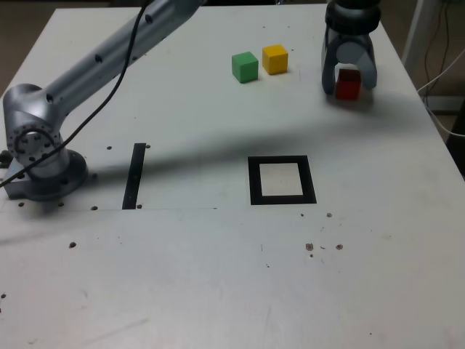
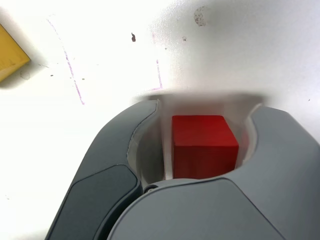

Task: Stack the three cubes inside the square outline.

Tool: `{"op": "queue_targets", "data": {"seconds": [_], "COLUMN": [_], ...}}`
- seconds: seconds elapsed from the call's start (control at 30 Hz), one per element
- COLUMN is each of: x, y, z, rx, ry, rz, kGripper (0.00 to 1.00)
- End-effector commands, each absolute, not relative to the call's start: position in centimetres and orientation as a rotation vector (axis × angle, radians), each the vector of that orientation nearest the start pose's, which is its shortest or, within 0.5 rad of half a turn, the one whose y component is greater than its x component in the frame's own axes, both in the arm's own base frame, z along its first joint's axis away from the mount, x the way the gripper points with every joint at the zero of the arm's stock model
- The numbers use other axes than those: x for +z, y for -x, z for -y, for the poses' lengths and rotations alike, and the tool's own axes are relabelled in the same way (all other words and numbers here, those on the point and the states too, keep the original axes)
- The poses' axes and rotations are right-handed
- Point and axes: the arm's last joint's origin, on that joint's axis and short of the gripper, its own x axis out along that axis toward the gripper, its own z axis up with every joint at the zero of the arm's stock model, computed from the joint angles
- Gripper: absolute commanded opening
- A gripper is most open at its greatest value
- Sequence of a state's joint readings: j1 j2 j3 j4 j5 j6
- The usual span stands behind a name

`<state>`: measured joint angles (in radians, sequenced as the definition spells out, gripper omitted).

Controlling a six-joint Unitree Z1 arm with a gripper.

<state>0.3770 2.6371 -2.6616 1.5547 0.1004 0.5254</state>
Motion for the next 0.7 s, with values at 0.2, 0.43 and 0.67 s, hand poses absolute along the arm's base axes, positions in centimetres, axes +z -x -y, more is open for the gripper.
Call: {"op": "queue_targets", "data": {"seconds": [0.2,0.43,0.67], "x": [21.6,22.7,25.1], "y": [-48.9,-48.4,-47.2], "z": [-19.8,-19.7,-19.2], "rx": [-0.033,-0.035,-0.043], "ry": [-0.198,-0.196,-0.206], "rz": [-1.572,-1.577,-1.575], "kGripper": [0.38,0.37,0.36]}}
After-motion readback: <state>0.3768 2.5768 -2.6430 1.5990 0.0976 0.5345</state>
